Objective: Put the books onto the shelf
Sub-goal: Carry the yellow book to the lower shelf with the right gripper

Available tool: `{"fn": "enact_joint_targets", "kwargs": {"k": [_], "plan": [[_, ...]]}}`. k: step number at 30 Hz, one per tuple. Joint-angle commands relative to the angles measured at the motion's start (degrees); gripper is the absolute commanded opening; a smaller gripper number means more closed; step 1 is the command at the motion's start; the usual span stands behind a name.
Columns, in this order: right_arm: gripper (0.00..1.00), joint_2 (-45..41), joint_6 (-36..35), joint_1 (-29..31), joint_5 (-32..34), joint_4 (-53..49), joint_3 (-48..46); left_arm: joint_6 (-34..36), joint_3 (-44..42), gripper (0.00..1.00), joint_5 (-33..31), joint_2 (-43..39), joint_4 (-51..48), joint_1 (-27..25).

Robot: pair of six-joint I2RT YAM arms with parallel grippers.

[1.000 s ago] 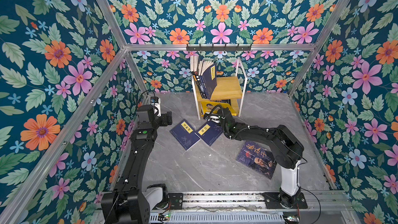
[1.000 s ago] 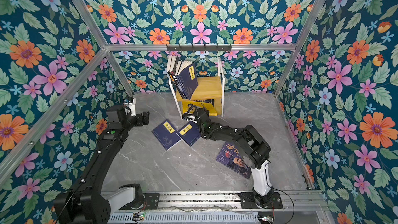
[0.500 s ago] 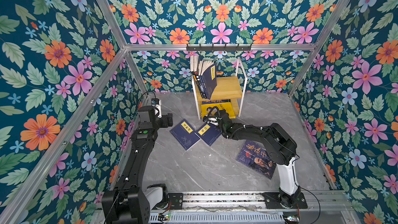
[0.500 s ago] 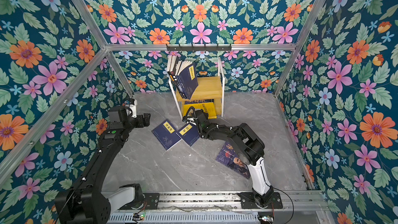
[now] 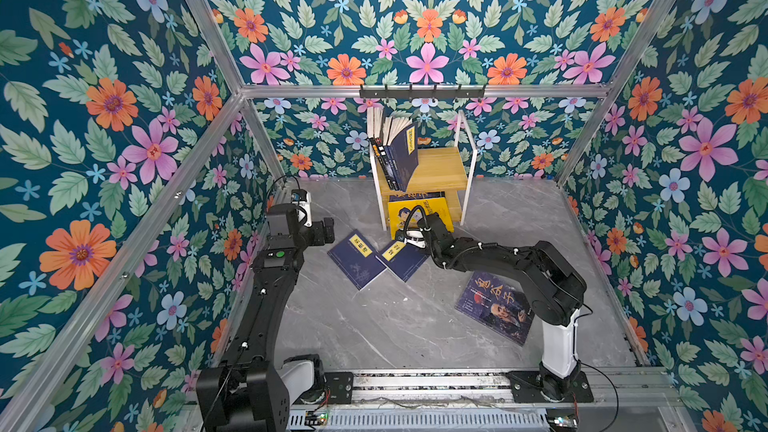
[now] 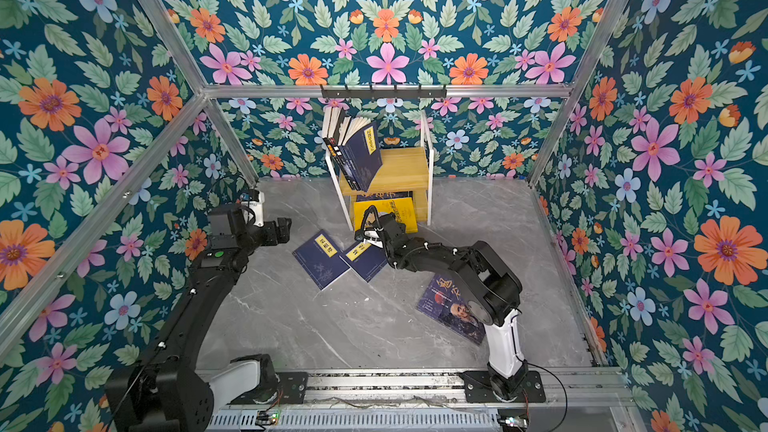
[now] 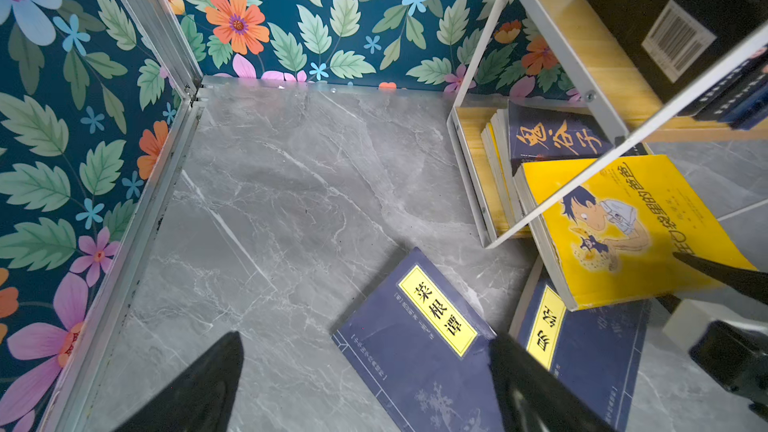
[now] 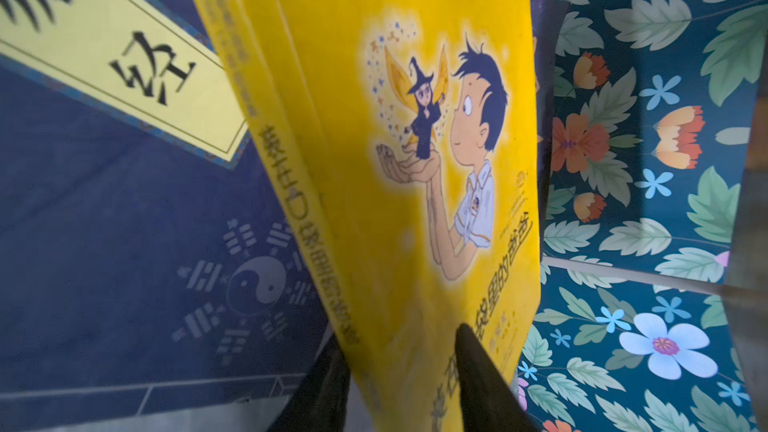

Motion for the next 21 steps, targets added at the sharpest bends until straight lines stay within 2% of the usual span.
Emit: {"fn": "enact_joint_targets", "kwargs": {"k": [1,3,8,21], "plan": [[0.24,0.5,1.4,-0.3,-1.2,-0.1,1.1,-0.4,-0.1,0.94,0.8,0.0,0.7,0.0],[0.17,1.1,1.3,-0.6,-1.1,0.3,1.9,-0.9,0.5,0.94,0.6,0.1,0.3,0.0],[0.07,3.2,1.1,-1.5,-0.5,0.3,4.9,-0.7,0.1,0.95,0.3,-0.6,0.4,0.0],[0.04,7.2,-5.3,-3.8,-5.3,5.2,8.6,-0.7,-0.4,0.95,0.4,-0.8,0.8,0.0]]}}
